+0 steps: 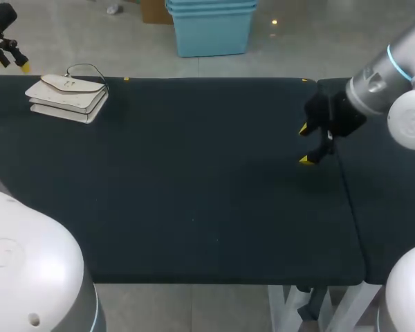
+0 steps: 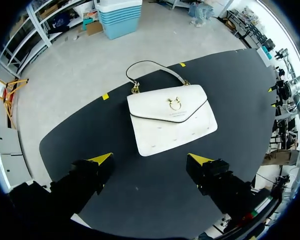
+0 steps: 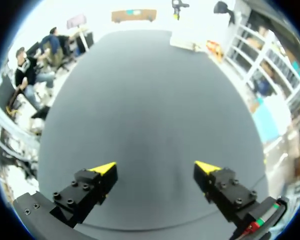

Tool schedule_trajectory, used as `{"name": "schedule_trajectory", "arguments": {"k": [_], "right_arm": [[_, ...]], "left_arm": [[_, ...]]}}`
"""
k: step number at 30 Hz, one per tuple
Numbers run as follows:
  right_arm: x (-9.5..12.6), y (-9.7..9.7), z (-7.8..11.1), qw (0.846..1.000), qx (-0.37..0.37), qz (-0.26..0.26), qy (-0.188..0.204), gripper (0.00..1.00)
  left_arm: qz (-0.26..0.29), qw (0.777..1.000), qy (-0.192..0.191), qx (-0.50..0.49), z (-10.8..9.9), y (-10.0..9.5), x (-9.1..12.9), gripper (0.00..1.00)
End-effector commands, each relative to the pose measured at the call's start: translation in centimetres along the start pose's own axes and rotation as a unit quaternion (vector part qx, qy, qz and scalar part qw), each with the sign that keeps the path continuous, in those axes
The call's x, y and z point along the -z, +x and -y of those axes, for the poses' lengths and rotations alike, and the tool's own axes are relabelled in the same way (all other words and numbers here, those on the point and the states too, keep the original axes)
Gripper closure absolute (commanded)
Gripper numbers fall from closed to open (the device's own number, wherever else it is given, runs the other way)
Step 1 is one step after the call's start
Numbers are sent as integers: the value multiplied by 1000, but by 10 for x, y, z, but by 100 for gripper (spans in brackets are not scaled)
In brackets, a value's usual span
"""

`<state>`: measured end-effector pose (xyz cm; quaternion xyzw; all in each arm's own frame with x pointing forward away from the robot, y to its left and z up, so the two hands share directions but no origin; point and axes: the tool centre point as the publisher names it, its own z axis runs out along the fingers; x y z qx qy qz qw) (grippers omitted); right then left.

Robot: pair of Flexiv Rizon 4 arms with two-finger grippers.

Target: Pick up the bag, open it, inspect its contents, close it, and place it on the opposite side

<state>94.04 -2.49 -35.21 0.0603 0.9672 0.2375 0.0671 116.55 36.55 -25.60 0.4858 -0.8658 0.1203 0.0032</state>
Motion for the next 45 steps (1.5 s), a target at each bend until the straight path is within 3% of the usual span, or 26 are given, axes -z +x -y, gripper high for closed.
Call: {"name": "schedule_trajectory", "arguments": {"k": [1, 12, 28, 36, 45], "right_arm": [[-4, -5, -3, 1000, 1, -12, 4, 0], [-5, -6, -4, 1000, 3, -20, 6, 0], [-5, -6, -4, 1000, 3, -20, 6, 0], [-6, -5, -14, 999, 5, -27, -30, 0], [-5, -5, -19, 999, 11, -29, -45, 0]], "left_arm": [[-241, 970, -1, 1, 2, -17, -4, 0], [-284, 957, 52, 7, -3, -18, -16, 0], [-330, 942, 68, 19, 3, -18, -38, 0], [-342, 936, 74, 25, 7, -19, -42, 0], [-360, 929, 79, 41, 8, -20, -52, 0]]}}
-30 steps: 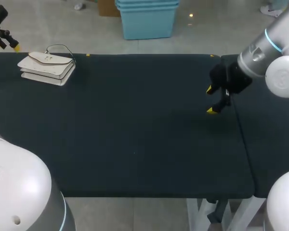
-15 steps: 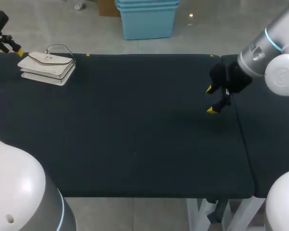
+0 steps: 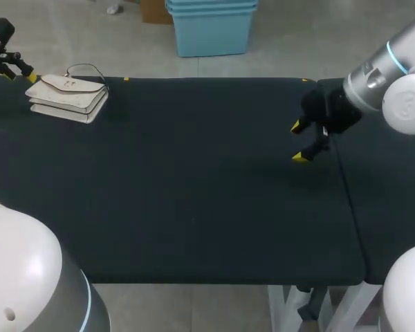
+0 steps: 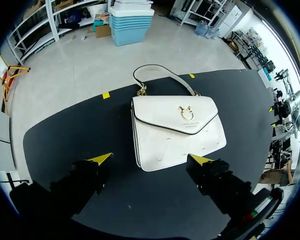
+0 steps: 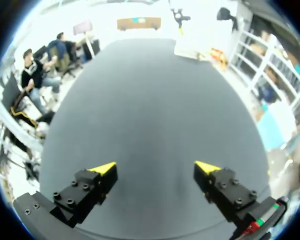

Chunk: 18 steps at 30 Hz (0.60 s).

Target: Pick up the bag, open it, inspect its contents, close it, and place it on the opposite side

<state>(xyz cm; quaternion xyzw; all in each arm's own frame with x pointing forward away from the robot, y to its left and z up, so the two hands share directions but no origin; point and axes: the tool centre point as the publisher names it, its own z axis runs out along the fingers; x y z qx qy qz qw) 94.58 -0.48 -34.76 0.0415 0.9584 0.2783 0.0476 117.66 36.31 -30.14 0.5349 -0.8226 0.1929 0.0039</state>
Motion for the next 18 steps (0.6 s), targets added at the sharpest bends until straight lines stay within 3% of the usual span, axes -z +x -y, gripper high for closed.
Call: {"name": "schedule_trajectory", "arguments": {"k": [1, 12, 14, 18], "right_arm": [[1, -2, 1, 1000, 1, -4, -3, 0], [1, -2, 1, 1000, 1, -4, -3, 0], [1, -2, 1, 1000, 1, -4, -3, 0], [1, -2, 1, 1000, 1, -4, -3, 0]], "left_arm": [[-338, 941, -4, 7, 7, -10, -7, 0], [-369, 929, 3, 19, 6, -7, -28, 0], [-373, 928, 5, 23, 7, -6, -32, 7], [-384, 922, 15, 39, 4, -6, -40, 9]]}}
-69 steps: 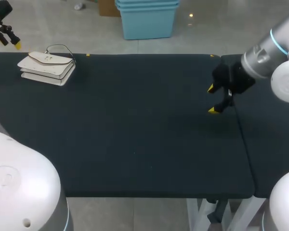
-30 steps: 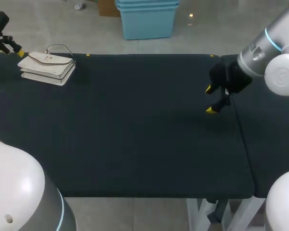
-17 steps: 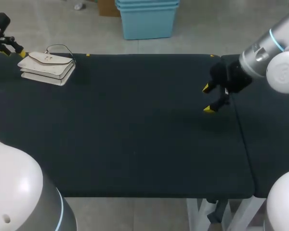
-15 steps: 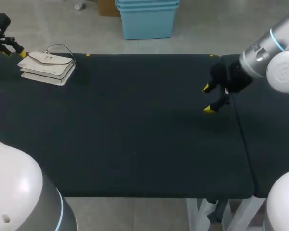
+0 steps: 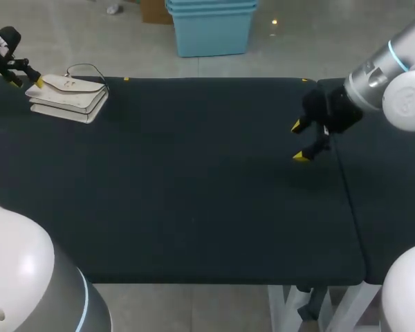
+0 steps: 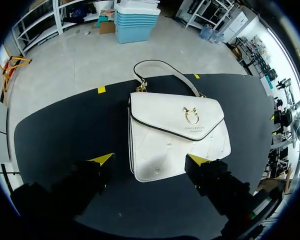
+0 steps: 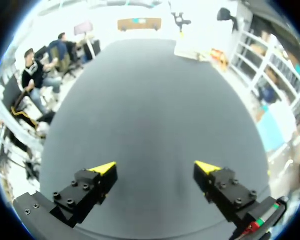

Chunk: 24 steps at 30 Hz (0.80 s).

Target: Pick up the bag, open it, inspect its contents, close it, and place it on the opposite side

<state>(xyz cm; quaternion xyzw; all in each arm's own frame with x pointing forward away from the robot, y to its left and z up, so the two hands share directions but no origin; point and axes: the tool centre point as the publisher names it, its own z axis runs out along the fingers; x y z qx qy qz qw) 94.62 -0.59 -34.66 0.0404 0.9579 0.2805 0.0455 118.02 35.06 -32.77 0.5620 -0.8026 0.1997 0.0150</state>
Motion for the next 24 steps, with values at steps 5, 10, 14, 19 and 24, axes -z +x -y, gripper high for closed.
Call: {"name": "schedule_trajectory", "arguments": {"k": [5, 10, 14, 19, 24], "right_arm": [[-1, -1, 0, 1000, 0, -1, -1, 0], [-1, -1, 0, 1000, 0, -1, -1, 0], [-1, -1, 0, 1000, 0, -1, -1, 0], [-1, -1, 0, 1000, 0, -1, -1, 0], [-1, -1, 0, 1000, 0, -1, -1, 0]], "left_arm": [[-384, 923, 4, 21, 3, -9, -18, 27], [-387, 922, 5, 26, 0, -7, -22, 67], [-390, 921, 4, 28, -3, -3, -24, 100], [-391, 920, 1, 27, -8, 6, -24, 100], [-401, 916, -9, 19, -16, 23, -27, 100]]}}
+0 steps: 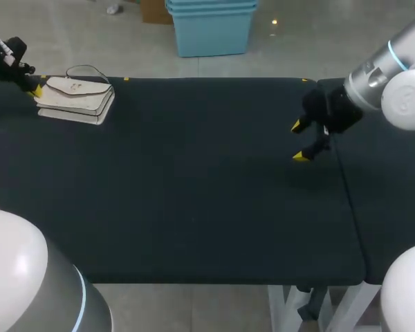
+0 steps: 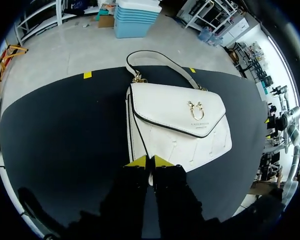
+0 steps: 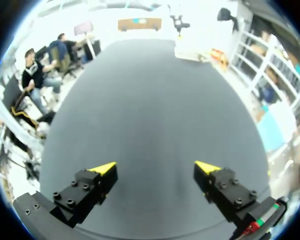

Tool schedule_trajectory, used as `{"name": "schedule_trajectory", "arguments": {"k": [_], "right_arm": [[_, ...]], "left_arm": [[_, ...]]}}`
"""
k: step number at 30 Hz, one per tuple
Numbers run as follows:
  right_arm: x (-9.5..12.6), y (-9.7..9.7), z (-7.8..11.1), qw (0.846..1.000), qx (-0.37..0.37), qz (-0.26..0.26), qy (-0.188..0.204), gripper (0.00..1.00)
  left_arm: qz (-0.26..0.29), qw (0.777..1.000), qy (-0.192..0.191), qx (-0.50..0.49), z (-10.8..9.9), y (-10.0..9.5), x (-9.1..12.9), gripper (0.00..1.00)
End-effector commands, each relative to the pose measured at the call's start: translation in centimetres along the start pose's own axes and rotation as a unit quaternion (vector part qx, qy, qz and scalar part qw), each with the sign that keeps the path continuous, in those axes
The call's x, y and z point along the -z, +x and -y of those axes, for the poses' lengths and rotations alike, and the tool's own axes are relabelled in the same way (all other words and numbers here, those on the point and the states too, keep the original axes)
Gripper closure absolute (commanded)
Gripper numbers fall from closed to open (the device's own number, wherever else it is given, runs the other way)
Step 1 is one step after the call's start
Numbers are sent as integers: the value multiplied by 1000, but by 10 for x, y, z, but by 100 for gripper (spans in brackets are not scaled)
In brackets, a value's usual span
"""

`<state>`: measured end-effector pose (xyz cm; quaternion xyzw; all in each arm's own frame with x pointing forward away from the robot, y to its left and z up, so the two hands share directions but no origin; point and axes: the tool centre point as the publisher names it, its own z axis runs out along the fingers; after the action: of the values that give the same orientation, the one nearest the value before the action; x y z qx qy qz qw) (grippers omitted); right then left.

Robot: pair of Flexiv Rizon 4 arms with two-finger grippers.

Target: Pick up the bag, open it, inspect its contents, close it, and place it on the opposite side

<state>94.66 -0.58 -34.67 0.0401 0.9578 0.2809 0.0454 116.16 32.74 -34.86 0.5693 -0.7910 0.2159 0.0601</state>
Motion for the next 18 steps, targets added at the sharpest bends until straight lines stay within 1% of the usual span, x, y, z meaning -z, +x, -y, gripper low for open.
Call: {"name": "schedule_trajectory", "arguments": {"k": [1, 5, 6, 8, 9, 10, 11, 13, 14, 16, 18], "right_arm": [[0, -1, 0, 1000, 0, -1, -1, 0], [0, -1, 0, 1000, 0, -1, -1, 0], [0, -1, 0, 1000, 0, -1, -1, 0], [0, -1, 0, 1000, 0, -1, -1, 0], [0, -1, 0, 1000, 0, -1, -1, 0], [0, -1, 0, 1000, 0, -1, -1, 0], [0, -1, 0, 1000, 0, -1, -1, 0], [0, -1, 0, 1000, 0, -1, -1, 0], [0, -1, 0, 1000, 0, -1, -1, 0], [0, -1, 0, 1000, 0, -1, -1, 0], [0, -1, 0, 1000, 0, -1, -1, 0]], "left_arm": [[-363, 932, -10, -5, -2, 4, -5, 100], [-366, 930, -15, -7, -8, 14, -7, 100], [-365, 931, -16, -7, -9, 16, -7, 87], [-363, 931, -16, -7, -9, 17, -3, 36], [-361, 932, -15, -8, -8, 16, -1, 20], [-358, 934, -14, -8, -7, 15, 2, 14], [-357, 934, -12, -9, -5, 15, 5, 13], [-352, 936, -9, -10, -1, 13, 10, 16], [-351, 936, -8, -12, 1, 11, 12, 21], [-343, 939, -7, -12, 6, 9, 13, 35], [-340, 940, -7, -9, 11, 4, 13, 42]]}}
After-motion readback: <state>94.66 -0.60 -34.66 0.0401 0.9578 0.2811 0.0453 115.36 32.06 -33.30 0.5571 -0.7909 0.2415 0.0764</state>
